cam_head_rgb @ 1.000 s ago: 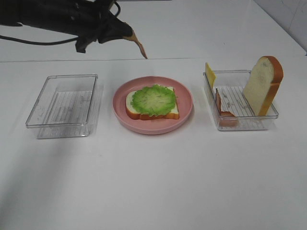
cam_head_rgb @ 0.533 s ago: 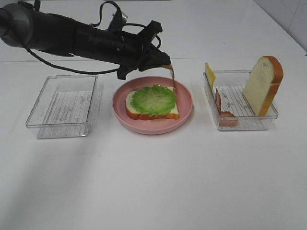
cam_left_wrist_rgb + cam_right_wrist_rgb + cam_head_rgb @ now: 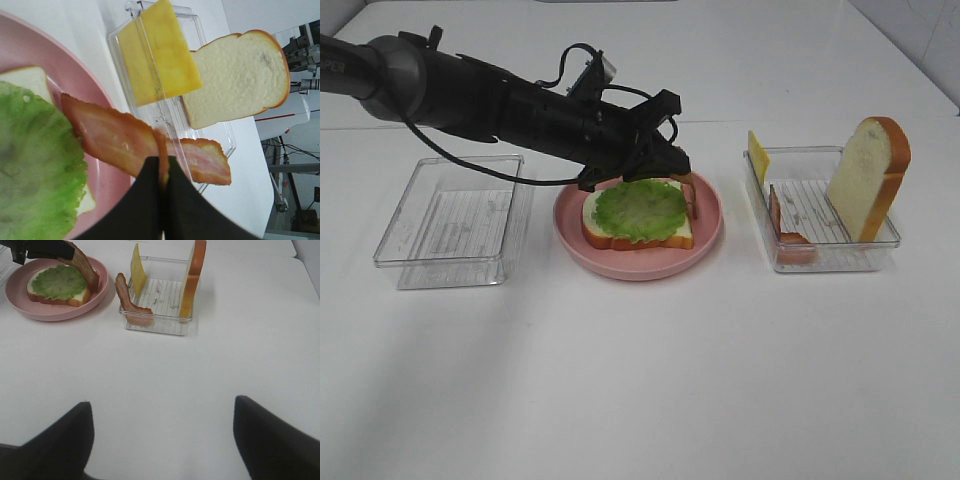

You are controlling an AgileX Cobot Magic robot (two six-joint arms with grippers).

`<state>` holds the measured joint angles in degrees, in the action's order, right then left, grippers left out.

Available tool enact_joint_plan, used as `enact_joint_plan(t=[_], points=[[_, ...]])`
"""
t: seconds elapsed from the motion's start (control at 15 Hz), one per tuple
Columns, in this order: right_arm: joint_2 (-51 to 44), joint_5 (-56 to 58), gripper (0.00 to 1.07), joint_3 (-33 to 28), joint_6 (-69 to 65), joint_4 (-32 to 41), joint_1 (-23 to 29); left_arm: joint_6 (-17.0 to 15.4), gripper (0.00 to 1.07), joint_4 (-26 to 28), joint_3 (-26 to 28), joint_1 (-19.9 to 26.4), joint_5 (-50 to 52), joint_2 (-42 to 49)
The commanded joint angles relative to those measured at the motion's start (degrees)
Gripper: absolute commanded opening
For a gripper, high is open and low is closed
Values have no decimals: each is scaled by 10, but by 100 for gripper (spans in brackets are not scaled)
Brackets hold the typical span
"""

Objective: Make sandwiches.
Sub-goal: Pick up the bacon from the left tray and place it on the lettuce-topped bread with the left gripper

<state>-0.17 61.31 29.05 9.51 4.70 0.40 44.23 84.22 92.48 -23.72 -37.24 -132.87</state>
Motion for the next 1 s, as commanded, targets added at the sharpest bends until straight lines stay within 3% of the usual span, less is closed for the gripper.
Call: enact_joint_plan(t=[0.07,0.27,0.4,0.47,0.53,0.8,0.87,1.0], points=[[-7,-5,75,-2,3,-1,-3,0,0,-15,2,24,-10,3],[-7,-5,75,-2,3,-1,-3,-5,0,-35,2,50,-33,3],[-7,-5,75,-2,3,-1,-3,-68,0,-111,2,53,-44,3],[-7,-5,75,-2,3,-1,-3,-68,0,-111,2,53,-44,3],[-7,-5,75,-2,3,-1,-3,-128,2,-176,2,53,-41,3],[-7,-5,75,-2,3,-1,-3,-142,13,-218,2,53,-26,3],[-7,-5,75,-2,3,-1,-3,-142,34,-218,2,53,8,11],[-7,-5,75,-2,3,-1,-3,-142,56,-216,2,53,19,14]])
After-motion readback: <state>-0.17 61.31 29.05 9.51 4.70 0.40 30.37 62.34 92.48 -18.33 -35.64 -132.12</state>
